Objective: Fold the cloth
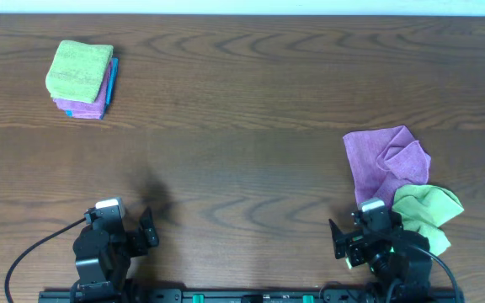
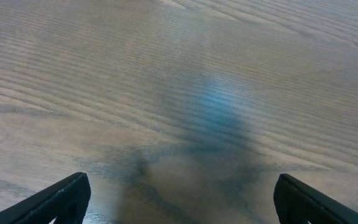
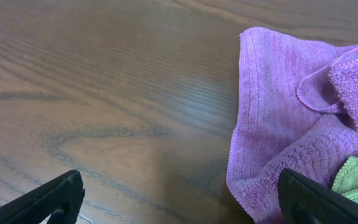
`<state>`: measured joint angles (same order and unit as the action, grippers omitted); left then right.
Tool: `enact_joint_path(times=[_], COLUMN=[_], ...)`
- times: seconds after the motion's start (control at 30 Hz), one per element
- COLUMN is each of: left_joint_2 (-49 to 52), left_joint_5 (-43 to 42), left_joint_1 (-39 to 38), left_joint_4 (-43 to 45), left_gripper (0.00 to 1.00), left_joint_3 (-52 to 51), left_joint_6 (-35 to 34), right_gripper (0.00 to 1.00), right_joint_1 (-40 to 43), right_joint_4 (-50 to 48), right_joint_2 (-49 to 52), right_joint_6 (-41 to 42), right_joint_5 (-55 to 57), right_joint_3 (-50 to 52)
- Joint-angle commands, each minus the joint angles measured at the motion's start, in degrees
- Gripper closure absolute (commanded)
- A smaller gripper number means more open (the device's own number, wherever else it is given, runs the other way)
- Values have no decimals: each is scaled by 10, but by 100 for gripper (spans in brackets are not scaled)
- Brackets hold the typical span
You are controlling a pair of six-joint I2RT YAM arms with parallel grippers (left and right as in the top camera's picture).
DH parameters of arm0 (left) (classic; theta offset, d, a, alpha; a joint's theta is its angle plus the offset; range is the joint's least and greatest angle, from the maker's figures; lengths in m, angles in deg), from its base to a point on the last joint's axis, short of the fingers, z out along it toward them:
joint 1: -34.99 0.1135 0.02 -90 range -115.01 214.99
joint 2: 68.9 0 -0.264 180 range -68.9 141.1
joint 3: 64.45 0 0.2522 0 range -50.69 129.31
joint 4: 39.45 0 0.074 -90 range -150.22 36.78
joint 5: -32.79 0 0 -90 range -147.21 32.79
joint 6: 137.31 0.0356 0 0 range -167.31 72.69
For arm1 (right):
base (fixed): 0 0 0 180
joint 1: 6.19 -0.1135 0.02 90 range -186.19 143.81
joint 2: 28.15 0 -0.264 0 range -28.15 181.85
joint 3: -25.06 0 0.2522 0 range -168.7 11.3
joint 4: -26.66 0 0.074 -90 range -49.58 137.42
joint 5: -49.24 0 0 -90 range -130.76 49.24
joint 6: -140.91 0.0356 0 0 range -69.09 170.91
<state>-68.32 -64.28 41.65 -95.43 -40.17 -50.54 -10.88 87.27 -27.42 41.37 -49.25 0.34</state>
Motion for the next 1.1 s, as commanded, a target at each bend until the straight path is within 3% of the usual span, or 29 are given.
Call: enact_joint_path(times=[0.0, 0.3, 0.43, 0.5, 0.6, 0.77, 0.9, 1.07], left_joint_2=[-4, -4, -4, -4, -4, -4, -4, -4], left_joint_5=[6, 6, 6, 7, 6, 6, 7, 6], left_joint_1=[2, 2, 2, 2, 2, 2, 2, 2], left_joint_4=[-8, -8, -8, -8, -8, -8, -8, -8], left_gripper=[5, 5, 5, 5, 5, 5, 5, 5], left_joint_3=[-10, -10, -10, -10, -10, -10, -10, -10], left_joint_6=[-6, -6, -6, -6, -6, -6, -6, -6], right_gripper=[1, 1, 1, 1, 1, 1, 1, 1], right_joint_1=[6, 6, 6, 6, 6, 6, 6, 7], right_joint_4=[1, -1, -62, -122, -214, -323, -323, -364], right_joint_2=[-4, -4, -4, -4, -4, -3, 31, 186], right_joint_6=[-8, -8, -6, 35, 198, 342, 370, 370], right_joint_5=[1, 1, -42, -105, -224, -167, -137, -116], right_joint_3=[5, 5, 5, 6, 5, 6, 6, -6])
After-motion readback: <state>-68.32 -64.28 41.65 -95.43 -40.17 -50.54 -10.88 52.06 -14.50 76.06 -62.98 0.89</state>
